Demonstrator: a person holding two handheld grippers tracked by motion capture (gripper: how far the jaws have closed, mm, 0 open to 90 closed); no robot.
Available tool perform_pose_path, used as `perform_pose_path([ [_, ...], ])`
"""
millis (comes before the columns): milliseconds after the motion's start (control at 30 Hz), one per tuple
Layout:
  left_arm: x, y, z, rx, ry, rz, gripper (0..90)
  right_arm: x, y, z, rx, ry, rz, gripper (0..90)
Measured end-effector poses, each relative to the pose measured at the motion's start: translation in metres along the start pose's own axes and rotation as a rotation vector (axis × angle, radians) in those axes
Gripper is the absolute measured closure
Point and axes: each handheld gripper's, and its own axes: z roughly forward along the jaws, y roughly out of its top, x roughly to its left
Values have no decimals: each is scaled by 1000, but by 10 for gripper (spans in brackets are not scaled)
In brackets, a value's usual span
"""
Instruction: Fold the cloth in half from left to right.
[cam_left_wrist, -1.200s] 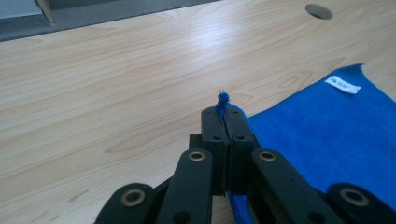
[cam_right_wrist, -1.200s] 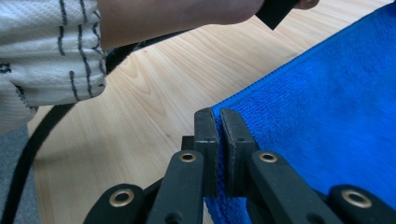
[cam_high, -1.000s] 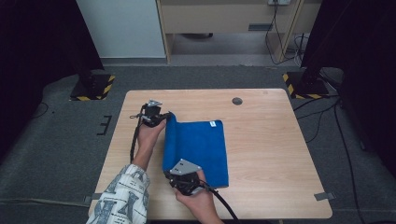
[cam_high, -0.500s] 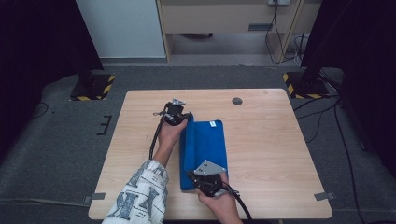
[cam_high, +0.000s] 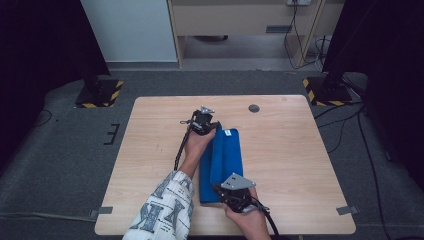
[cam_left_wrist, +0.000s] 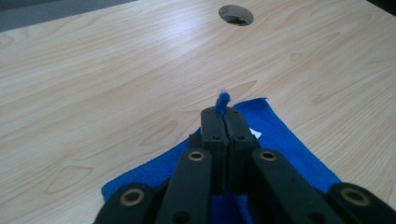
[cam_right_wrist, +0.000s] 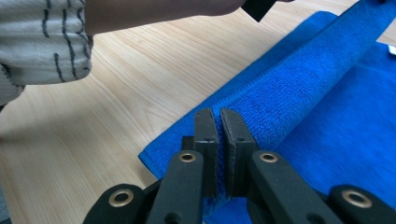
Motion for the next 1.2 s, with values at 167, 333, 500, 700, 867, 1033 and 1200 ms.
perform_pose_path([
  [167,-8,3,9,10,-2,17,883,-7,-6,-6,12,-15,1,862],
  [333,-11,8,12,6,1,9,883,-13,-8,-7,18,-25,9,860],
  [500,-15,13,15,-7,6,13,883,-18,-8,-9,18,-34,19,854],
  [700,-18,8,26,26,5,16,883,-24,-12,-12,35,-35,27,852],
  [867,-20,7,31,37,8,10,883,-26,-15,-13,44,-26,33,850],
  [1033,-21,5,36,51,-3,5,876,-29,-18,-11,54,-19,43,836],
  [1200,-22,5,36,27,-7,-4,678,-30,-20,-9,93,-15,12,694],
])
